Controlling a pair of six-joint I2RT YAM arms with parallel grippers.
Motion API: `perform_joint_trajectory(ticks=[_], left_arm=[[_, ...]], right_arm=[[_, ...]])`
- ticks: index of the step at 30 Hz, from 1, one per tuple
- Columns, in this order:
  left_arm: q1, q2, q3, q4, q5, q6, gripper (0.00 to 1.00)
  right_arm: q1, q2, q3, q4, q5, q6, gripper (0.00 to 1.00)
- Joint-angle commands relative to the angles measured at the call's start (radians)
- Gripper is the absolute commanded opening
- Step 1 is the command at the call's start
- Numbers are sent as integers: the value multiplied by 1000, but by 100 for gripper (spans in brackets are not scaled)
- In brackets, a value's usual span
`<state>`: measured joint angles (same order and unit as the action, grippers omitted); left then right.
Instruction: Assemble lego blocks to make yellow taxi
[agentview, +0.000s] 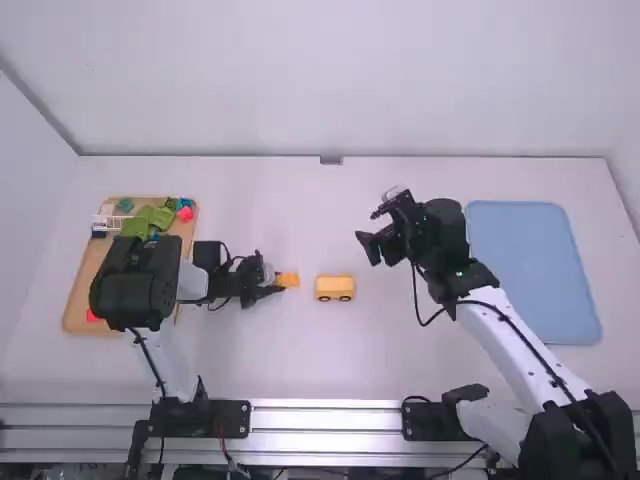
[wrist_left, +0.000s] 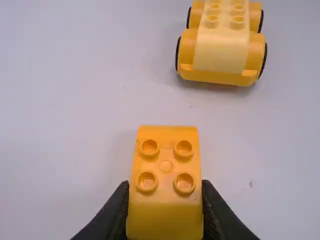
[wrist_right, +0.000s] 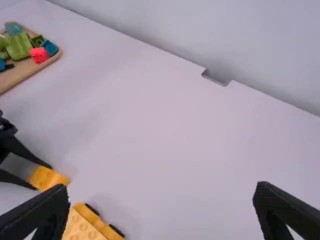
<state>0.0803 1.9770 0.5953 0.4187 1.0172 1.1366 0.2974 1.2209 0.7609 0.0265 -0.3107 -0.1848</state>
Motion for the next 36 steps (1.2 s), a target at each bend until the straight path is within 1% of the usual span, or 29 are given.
perform_joint_trajectory(ticks=[1,5,7,10,12,14,15,17,19,20,21,22,23,24,29,30,32,34,36], left_arm=[[-2,12,-13,13,28,2,2],[-6,-34,-13,45,41,-114,13],[-22,-74,-13,34,42,-143,15],[-52,-134,-14,8,41,-164,16],[-73,-177,-14,-23,37,-164,16],[-100,-224,-14,-55,37,-163,16],[-124,-259,-14,-77,25,-165,16],[-148,-287,-14,-88,-6,-187,16],[-177,-321,-14,-101,-49,-231,15],[-183,-325,-14,-102,-53,-238,15],[-207,-339,-14,-106,-66,-258,15],[-219,-342,-14,-107,-65,-257,15],[-221,-343,-14,-106,-65,-257,15],[-242,-343,-14,-105,-65,-257,15],[-281,-343,-14,-106,-37,-257,15],[-283,-343,-14,-106,-30,-257,15],[-282,-343,-14,-105,6,-258,14],[-282,-343,-14,-105,13,-257,15],[-283,-343,-14,-108,15,-258,14]], right_arm=[[3,3,-10,3,4,4,98],[-27,3,-10,-11,-3,1,98],[-38,3,-10,-54,-15,-56,98],[-52,3,-26,-80,-66,-152,98],[-69,15,-50,-66,-122,-196,98],[-92,49,-91,-15,-219,-265,98],[-112,87,-136,44,-315,-335,98],[-131,125,-180,104,-402,-394,98],[-154,192,-233,192,-517,-484,98],[-156,206,-242,210,-536,-499,98],[-165,280,-271,297,-605,-549,98],[-167,325,-279,344,-627,-565,98],[-167,334,-280,352,-630,-567,98],[-167,420,-285,430,-659,-581,98],[-141,605,-262,570,-718,-652,99],[-138,618,-258,577,-718,-653,98],[-118,702,-214,608,-735,-657,98],[-109,728,-196,610,-750,-671,98],[-87,771,-163,593,-768,-740,98]])
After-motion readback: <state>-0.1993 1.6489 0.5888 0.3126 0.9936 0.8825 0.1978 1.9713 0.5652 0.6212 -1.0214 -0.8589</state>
